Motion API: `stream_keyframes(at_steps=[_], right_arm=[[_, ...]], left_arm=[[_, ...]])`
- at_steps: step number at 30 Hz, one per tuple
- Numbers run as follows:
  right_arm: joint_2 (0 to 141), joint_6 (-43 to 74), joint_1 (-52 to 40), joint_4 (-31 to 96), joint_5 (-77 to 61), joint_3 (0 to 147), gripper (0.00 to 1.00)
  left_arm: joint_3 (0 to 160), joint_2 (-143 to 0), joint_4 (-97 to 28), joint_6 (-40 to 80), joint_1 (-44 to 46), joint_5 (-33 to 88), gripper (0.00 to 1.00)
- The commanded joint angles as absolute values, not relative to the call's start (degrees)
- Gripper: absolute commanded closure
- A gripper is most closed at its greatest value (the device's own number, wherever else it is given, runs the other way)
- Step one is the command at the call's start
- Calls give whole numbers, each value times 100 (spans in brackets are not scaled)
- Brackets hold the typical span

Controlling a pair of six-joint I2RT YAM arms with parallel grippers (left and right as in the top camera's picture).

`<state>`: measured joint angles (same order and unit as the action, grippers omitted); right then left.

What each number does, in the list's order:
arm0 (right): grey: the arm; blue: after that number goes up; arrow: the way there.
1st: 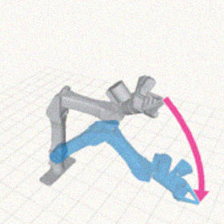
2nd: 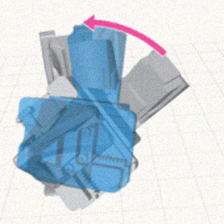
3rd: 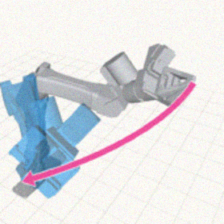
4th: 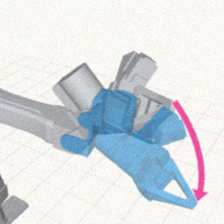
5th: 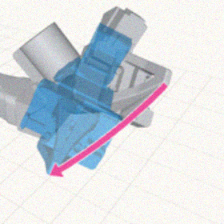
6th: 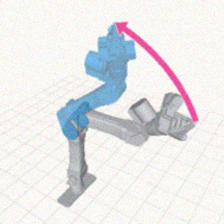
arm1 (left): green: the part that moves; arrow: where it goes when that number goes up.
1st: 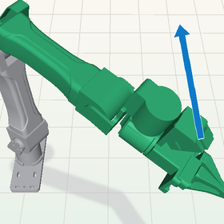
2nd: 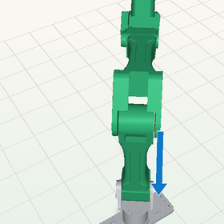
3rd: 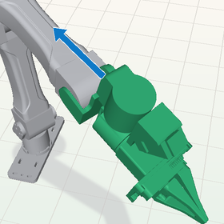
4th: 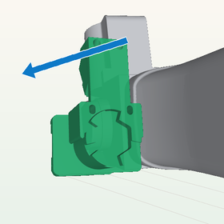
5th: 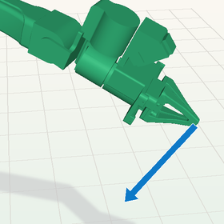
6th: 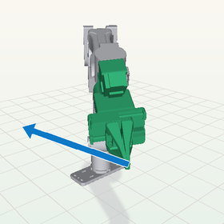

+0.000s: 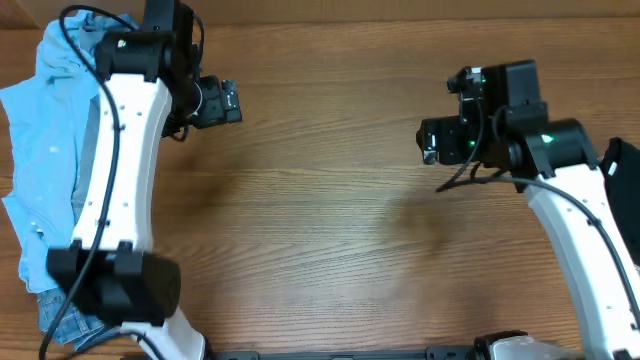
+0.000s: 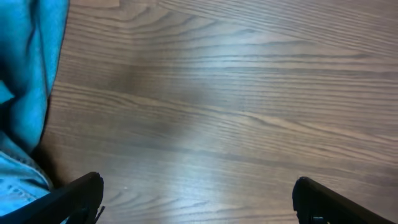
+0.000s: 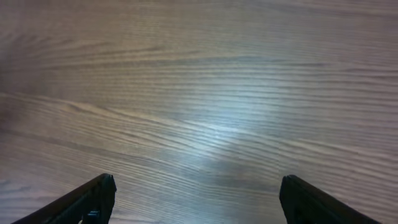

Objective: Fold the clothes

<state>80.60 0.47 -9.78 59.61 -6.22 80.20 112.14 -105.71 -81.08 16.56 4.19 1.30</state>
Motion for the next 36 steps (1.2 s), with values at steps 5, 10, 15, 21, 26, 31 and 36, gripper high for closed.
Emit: stream_keyframes(at_steps=[5, 10, 15, 21, 26, 31, 36], right_arm=[[5833, 749, -993, 5684, 32, 7002, 11], [4521, 773, -996, 5468, 38, 5920, 0], [4563, 773, -996, 5918, 38, 5920, 0], [4766, 773, -996, 5931, 38, 5920, 0], [5081, 773, -996, 5933, 38, 5920, 0], [4678, 773, -996, 5966, 38, 5920, 0], [3190, 733, -987, 6587, 40, 5874, 0]], left_arm=[[7577, -6156, -6377, 1605, 679, -222, 0], [5964, -4018, -5948, 1719, 679, -642, 0], [5863, -3804, -6453, 1715, 679, -635, 0], [5863, -3822, -6635, 1715, 679, -637, 0], [5863, -3824, -6643, 1717, 679, -637, 0], [5863, -3824, -6646, 1717, 679, -637, 0], [5863, -3824, -6646, 1717, 679, -637, 0]])
